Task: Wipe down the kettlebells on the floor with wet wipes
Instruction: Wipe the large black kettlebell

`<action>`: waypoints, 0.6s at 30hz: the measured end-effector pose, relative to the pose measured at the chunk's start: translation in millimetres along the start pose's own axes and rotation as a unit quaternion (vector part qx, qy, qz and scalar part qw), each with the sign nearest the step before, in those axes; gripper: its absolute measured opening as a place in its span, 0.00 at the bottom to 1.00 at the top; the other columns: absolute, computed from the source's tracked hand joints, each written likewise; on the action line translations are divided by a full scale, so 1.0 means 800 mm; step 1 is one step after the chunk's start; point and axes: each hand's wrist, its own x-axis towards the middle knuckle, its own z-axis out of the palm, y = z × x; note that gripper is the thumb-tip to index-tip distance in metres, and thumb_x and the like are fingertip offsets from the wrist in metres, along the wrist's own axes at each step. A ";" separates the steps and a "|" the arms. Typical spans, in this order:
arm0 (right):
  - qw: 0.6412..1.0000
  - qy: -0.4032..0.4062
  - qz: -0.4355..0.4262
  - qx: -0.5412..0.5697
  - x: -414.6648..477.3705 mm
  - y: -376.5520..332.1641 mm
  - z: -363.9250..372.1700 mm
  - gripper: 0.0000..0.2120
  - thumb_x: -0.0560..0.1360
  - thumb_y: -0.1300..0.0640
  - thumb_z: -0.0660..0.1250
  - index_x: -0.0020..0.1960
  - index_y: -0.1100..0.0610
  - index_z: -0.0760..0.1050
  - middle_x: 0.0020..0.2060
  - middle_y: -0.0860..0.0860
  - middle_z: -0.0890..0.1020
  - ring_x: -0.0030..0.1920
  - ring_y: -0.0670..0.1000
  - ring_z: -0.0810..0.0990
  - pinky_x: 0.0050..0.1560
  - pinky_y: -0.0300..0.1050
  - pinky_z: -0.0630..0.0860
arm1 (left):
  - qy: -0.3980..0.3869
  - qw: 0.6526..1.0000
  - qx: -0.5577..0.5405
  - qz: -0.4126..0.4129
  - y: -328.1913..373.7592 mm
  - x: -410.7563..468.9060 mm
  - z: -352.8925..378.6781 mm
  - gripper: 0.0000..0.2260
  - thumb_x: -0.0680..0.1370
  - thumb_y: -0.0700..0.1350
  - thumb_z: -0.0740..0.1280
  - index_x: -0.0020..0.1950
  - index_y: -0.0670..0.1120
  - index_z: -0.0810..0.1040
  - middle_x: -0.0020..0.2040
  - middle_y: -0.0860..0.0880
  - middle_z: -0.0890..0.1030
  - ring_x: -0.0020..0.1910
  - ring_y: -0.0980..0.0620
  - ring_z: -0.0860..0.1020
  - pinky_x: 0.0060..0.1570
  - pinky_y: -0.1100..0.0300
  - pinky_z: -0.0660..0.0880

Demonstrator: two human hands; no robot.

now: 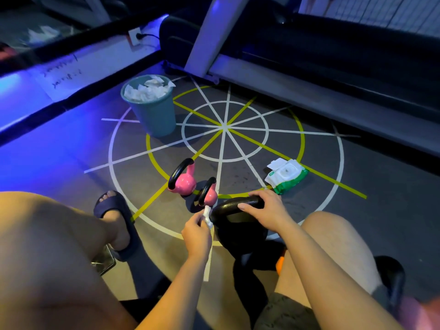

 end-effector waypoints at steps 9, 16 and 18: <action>1.000 0.012 0.003 -0.029 -0.002 -0.005 0.001 0.31 0.69 0.31 0.70 0.66 0.45 0.74 0.61 0.47 0.73 0.66 0.51 0.67 0.70 0.51 0.67 | 0.008 0.978 0.116 0.175 0.036 -0.021 0.010 0.11 0.81 0.40 0.66 0.56 0.53 0.86 0.35 0.50 0.81 0.37 0.48 0.79 0.37 0.59 0.69; 0.992 0.041 -0.110 -0.052 -0.019 -0.028 0.004 0.31 0.72 0.40 0.73 0.72 0.47 0.70 0.74 0.45 0.68 0.78 0.49 0.57 0.78 0.56 0.53 | -0.008 0.992 0.031 0.118 0.034 -0.009 0.000 0.09 0.79 0.39 0.68 0.54 0.52 0.81 0.45 0.55 0.84 0.49 0.53 0.83 0.41 0.76 0.70; 0.983 0.024 -0.173 -0.050 -0.022 -0.041 0.014 0.26 0.73 0.44 0.73 0.69 0.46 0.74 0.70 0.43 0.73 0.76 0.46 0.63 0.79 0.55 0.52 | -0.023 0.991 0.012 0.133 0.044 -0.014 0.007 0.09 0.79 0.43 0.69 0.57 0.54 0.77 0.46 0.54 0.86 0.49 0.54 0.82 0.42 0.74 0.70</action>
